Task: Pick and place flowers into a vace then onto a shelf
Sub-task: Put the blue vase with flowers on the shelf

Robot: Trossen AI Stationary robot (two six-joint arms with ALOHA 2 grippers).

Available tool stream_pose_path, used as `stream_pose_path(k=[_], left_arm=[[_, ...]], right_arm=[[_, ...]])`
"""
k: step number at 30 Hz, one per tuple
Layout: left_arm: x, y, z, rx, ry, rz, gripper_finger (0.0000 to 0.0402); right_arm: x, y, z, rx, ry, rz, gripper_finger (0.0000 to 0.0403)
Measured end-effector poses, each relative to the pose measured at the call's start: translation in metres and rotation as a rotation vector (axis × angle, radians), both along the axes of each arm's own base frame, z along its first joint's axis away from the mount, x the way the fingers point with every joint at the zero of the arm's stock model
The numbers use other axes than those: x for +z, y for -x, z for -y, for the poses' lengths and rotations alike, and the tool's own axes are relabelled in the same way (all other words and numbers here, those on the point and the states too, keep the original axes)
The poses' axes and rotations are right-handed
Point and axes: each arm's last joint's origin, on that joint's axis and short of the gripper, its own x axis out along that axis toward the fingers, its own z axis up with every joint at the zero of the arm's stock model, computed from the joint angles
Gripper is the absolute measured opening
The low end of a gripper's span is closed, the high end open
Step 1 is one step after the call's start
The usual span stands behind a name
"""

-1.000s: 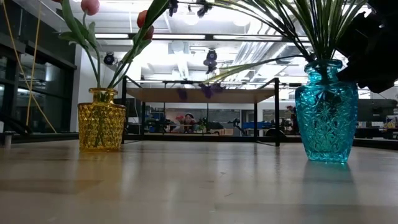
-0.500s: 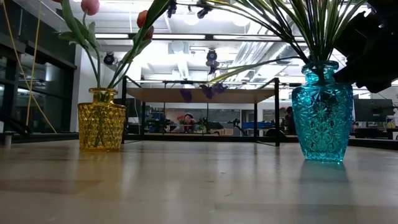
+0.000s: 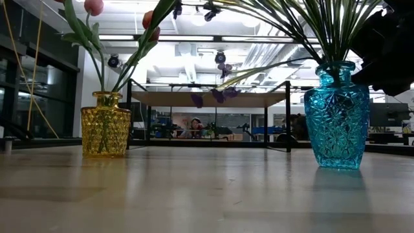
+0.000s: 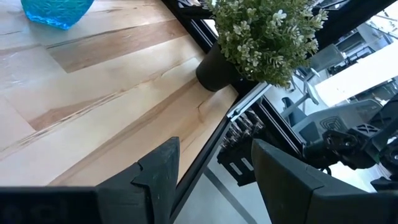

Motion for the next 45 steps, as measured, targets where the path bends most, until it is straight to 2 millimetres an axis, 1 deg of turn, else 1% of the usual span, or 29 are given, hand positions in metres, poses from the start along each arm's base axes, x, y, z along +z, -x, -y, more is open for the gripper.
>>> stream_pose_path(k=[10, 32, 40, 45], left_arm=[[0.0001, -0.0001, -0.0001, 0.001, 0.004, 0.001, 0.0232], [0.0001, -0.0001, -0.0005, 0.013, -0.001, 0.005, 0.0232], [0.0004, -0.0001, -0.0008, 0.022, -0.005, 0.010, 0.0232], [0.0003, -0.0001, -0.0008, 0.025, -0.004, 0.011, 0.0232]], right_arm=[[0.0002, -0.0005, 0.0017, -0.037, 0.029, 0.010, 0.0280], [0.0021, -0.0042, 0.0098, 0.008, -0.014, 0.019, 0.0280], [0.0017, -0.0044, 0.0100, 0.016, 0.002, 0.019, 0.0280], [-0.0020, -0.0059, 0.0097, 0.012, 0.019, 0.001, 0.0280]])
